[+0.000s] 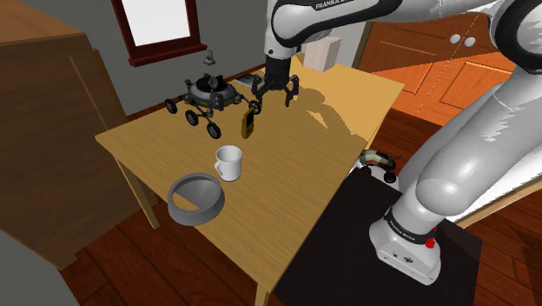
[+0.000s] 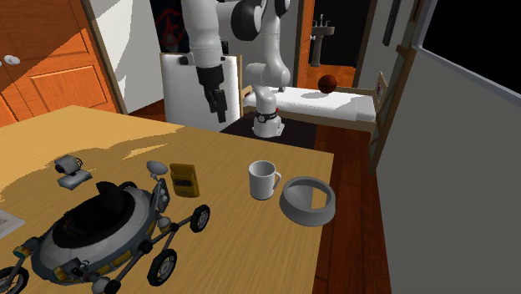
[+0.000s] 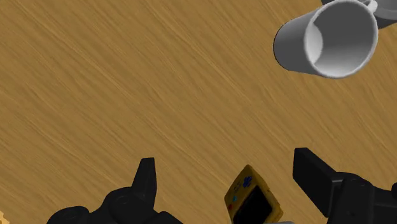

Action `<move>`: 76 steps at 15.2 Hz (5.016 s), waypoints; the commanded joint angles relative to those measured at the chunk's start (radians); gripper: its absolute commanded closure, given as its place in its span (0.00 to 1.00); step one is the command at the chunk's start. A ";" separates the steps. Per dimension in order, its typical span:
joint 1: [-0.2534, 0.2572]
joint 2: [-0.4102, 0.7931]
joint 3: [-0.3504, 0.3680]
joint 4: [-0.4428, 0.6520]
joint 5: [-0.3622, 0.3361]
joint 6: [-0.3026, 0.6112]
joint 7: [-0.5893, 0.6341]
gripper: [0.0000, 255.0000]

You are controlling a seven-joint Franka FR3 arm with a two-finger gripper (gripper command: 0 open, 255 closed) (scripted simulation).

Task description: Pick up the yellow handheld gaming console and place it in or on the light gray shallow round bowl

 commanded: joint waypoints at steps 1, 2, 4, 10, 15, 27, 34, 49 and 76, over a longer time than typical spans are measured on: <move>-0.002 0.076 0.002 0.054 -0.005 0.020 0.054 0.00; -0.002 0.115 0.002 0.082 -0.008 0.029 0.080 0.00; 0.000 0.193 -0.001 0.143 -0.014 0.045 0.129 0.00; 0.010 0.428 -0.024 0.354 -0.024 0.065 0.262 0.00; 0.017 0.547 -0.039 0.453 -0.023 0.084 0.315 0.00; 0.022 0.573 -0.040 0.417 -0.025 0.147 0.317 0.00; 0.022 0.573 -0.039 0.417 -0.025 0.147 0.317 1.00; 0.019 0.519 -0.036 0.486 -0.021 0.025 0.323 1.00; 0.214 0.359 0.069 0.433 -0.025 -0.055 0.631 1.00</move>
